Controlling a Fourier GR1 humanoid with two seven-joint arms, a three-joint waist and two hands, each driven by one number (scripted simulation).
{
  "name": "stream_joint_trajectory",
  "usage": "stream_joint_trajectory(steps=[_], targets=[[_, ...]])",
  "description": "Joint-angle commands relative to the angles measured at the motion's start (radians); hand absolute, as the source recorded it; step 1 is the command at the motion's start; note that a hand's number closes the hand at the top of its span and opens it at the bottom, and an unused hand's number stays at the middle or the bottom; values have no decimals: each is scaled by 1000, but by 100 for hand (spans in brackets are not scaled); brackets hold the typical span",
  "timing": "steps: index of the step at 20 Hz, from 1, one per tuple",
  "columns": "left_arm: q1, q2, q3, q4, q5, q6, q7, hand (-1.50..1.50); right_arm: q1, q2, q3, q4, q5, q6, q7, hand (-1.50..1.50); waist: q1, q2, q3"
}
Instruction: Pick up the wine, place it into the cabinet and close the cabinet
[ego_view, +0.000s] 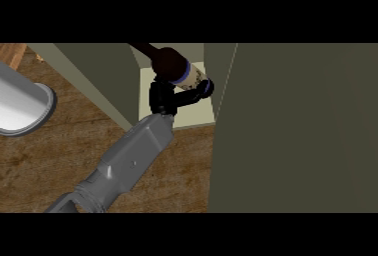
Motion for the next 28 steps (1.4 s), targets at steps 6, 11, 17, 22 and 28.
stream_joint_trajectory(steps=[6,11,17,22,28], targets=[[-2,0,-42,7,102,4,-54,-150,-5,-5,-7,69,22,24,-61,-150,11,4,1],[-27,0,-77,35,123,62,-60,-150,-4,-12,-16,31,2,13,-20,-150,7,2,0],[-76,0,-166,46,79,142,-67,-150,9,-10,-16,26,-14,17,-21,-150,14,-3,1],[-67,0,-226,16,63,146,-89,-150,-19,-5,-6,10,-5,-3,9,-150,23,-6,1],[-70,0,-230,-33,107,166,-141,-150,20,2,5,45,3,25,-52,-150,32,-5,1]])
